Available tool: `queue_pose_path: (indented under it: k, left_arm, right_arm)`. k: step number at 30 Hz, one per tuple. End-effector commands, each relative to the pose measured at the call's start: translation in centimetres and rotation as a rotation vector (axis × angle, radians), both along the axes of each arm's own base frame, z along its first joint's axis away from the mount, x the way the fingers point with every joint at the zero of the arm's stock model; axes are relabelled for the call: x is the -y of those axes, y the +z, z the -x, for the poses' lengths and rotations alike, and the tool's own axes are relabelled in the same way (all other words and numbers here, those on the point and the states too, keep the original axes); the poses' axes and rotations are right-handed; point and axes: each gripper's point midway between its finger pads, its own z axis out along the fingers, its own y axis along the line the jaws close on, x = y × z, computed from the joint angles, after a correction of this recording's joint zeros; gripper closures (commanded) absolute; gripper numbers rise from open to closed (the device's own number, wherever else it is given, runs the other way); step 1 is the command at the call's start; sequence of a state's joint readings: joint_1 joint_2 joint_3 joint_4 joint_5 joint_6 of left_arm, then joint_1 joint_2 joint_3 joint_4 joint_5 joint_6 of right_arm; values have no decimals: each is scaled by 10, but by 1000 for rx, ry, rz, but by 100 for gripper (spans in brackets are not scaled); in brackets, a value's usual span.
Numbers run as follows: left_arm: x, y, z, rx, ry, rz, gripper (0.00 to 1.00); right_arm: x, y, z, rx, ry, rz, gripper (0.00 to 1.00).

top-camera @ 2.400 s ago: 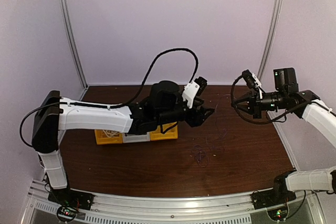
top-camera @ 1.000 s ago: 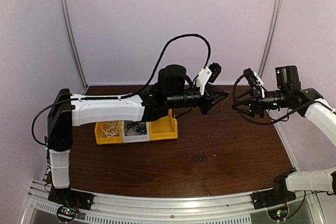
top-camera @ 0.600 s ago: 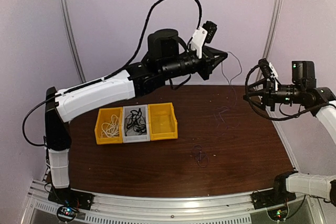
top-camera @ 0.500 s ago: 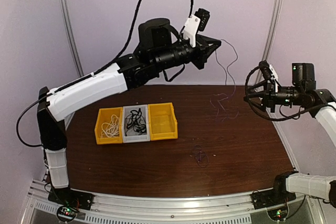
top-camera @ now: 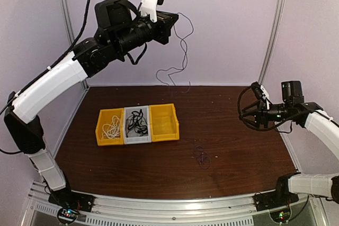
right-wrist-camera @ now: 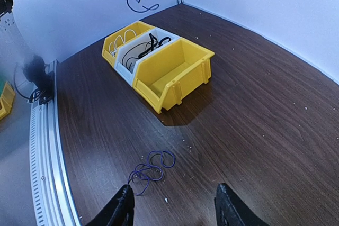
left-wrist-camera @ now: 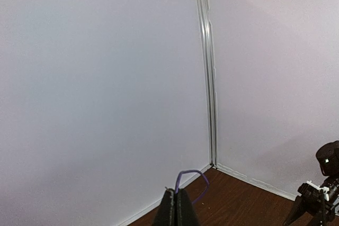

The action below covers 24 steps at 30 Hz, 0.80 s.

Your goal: Untangle the cables

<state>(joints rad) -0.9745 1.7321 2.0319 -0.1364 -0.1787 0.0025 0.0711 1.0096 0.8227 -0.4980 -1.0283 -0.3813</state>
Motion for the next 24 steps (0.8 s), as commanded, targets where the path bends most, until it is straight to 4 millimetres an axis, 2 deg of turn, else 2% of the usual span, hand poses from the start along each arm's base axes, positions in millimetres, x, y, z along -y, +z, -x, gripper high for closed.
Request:
queue_pose_path:
  k: [1,4,17,21,24]
  left_arm:
    - [-15,-31,-15,-52,73,-65,100]
    - [-21,-62,-24,-111,87,-86,100]
    - [-61,-149,-61,-252,119,-143,100]
    - [-70,-168,-68,-277,148,-167,100]
    - [-78,-166,-66,-267,169,-171,100]
  right_arm:
    - [2,3,-1,79,1,16,47]
    - [3,1,-1,82,-7,24,47]
    - [6,-8,-3,77,-20,46,46]
    - [6,-9,-3,78,-20,49,45]
    - [6,-9,-3,79,-21,52,45]
